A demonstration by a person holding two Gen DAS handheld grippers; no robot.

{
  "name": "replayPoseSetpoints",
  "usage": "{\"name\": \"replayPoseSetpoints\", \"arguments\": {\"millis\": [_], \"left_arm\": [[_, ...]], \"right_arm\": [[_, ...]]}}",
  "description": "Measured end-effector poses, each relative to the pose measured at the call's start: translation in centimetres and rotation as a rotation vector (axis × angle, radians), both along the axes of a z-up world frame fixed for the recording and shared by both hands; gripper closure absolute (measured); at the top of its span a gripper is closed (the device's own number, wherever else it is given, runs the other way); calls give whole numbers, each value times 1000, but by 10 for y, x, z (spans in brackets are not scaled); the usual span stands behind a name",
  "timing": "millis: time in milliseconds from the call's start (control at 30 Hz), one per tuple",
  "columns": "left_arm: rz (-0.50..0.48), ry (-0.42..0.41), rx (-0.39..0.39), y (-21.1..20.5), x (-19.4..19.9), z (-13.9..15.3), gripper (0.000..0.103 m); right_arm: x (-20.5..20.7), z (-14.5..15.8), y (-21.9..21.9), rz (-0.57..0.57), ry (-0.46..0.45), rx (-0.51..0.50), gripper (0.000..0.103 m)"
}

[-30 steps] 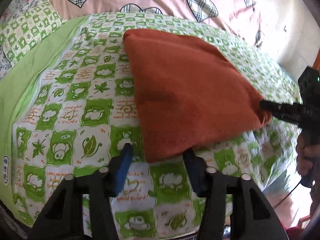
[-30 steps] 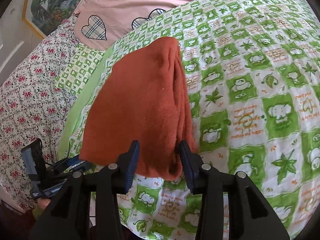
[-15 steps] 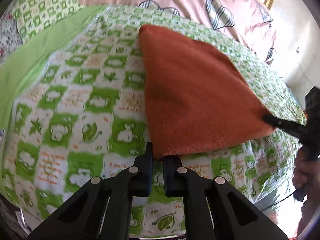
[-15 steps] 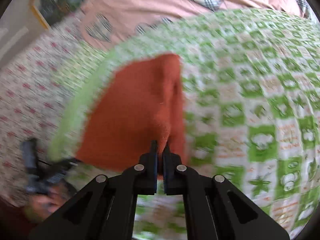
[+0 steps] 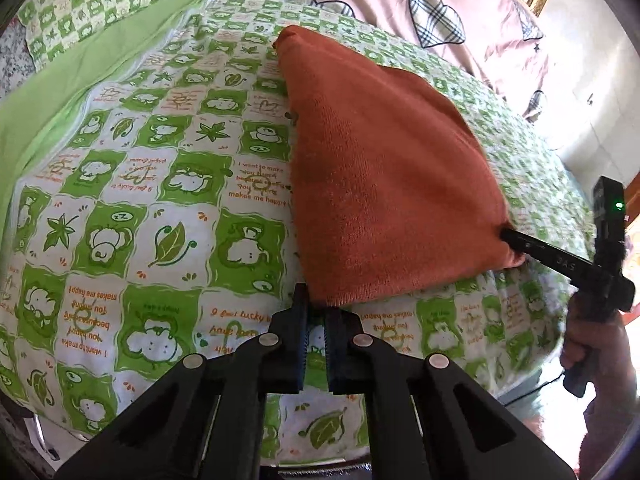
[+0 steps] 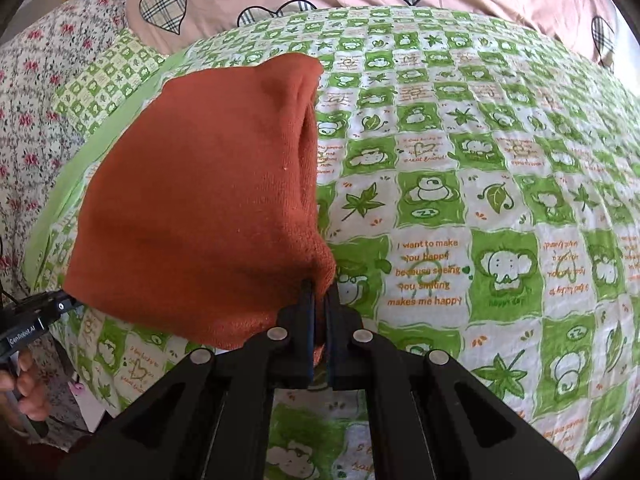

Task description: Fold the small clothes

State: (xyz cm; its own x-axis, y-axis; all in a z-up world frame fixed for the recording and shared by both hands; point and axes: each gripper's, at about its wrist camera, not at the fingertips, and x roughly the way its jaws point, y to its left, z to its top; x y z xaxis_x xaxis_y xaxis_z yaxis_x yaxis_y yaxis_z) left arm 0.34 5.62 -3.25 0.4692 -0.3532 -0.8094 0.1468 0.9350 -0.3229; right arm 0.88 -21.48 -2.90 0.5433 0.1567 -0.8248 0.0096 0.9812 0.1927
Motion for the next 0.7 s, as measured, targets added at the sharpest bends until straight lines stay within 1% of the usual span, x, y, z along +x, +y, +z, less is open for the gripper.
{"name": "replayPoseSetpoints", "arguments": {"millis": [67, 100, 133, 167, 233, 267, 333, 400, 433, 500, 533, 600, 700], "left_arm": [[-21, 12, -7, 7, -5, 5, 96], [-28, 10, -18, 12, -8, 10, 96], [-35, 4, -35, 17, -11, 15, 91], [-38, -6, -49, 21, -12, 19, 88], [-35, -33, -81, 29, -9, 33, 86], [-38, -42, -94, 29, -5, 37, 86], [-46, -77, -132, 25, 11, 48, 84], [-54, -90, -157, 19, 29, 52, 83], [-75, -100, -183, 14, 44, 54, 82], [-83, -120, -175, 5, 61, 55, 81], [-95, -121, -172, 2, 70, 54, 81], [-83, -125, -161, -1, 82, 51, 80], [-57, -108, -177, 3, 104, 39, 81]], "right_arm": [[-2, 4, -5, -15, 20, 31, 92], [-4, 5, -6, -24, 23, 43, 83], [-8, 10, -9, -38, 22, 68, 80], [-11, 17, -12, -49, 12, 83, 80], [-13, 31, -15, -69, -26, 71, 80], [-11, 40, -15, -69, -56, 86, 80], [0, 52, -10, -48, -102, 139, 80], [21, 58, 5, 6, -123, 177, 80], [33, 59, 13, 30, -128, 188, 80], [58, 53, 27, 63, -124, 194, 80], [73, 48, 31, 61, -110, 197, 80], [89, 42, 32, 54, -103, 202, 80], [115, 31, 25, 31, -78, 205, 80]]}}
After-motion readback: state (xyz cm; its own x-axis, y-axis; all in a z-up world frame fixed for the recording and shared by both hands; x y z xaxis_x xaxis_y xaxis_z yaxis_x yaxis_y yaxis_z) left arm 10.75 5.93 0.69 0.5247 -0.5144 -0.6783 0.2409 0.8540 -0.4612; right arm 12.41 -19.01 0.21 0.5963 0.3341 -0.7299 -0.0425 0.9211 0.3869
